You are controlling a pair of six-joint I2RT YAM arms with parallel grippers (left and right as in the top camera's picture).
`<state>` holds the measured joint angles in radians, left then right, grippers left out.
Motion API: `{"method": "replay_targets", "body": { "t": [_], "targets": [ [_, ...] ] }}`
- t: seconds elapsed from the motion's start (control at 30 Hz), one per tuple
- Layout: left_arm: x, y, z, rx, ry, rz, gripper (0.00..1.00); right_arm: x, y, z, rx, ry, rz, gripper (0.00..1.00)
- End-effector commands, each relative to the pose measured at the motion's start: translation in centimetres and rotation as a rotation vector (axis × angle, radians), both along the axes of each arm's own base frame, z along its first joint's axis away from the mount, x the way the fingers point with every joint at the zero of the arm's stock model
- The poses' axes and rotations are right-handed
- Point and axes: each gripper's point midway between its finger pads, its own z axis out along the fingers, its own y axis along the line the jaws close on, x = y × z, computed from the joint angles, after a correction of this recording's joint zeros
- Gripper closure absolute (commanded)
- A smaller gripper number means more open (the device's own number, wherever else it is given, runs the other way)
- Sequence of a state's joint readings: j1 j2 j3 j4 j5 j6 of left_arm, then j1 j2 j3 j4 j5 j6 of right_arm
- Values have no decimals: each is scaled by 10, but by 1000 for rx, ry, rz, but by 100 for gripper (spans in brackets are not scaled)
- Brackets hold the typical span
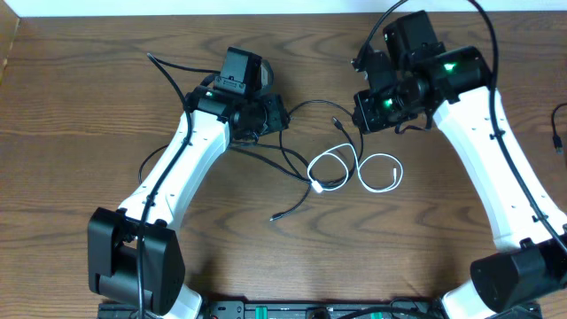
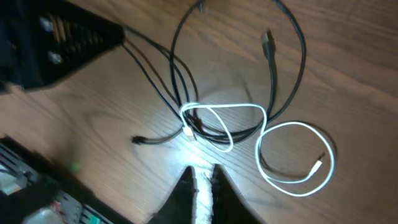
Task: Untangle cables
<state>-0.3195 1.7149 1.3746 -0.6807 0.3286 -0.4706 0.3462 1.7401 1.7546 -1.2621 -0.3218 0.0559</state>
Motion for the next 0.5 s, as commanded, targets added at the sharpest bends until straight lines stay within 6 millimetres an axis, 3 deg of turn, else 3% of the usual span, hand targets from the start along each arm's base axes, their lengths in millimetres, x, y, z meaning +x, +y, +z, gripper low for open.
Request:
{"method": "replay_targets", "body": {
  "t": [0.0,0.13,0.2,0.37,0.47],
  "targets": [
    [-6,-3,-4,24,5,-63,44,-4,-1,-36,-38,69,36,73],
    [-21,-24,-4,-2,-3,-216,44,3,-10,-59,-43,93,4,59],
    [-21,-35,-6,-3,-31,-271,44,16,-23,-66,-32,76,-52,52],
    [-15,-63,-8,-74,-96,-379,44,38,-53,-74,-7,58,-188,49],
    [-16,-76,-21,-79,-99,-441,44,45,-70,-77,-5,55,-236,48]
  ]
}}
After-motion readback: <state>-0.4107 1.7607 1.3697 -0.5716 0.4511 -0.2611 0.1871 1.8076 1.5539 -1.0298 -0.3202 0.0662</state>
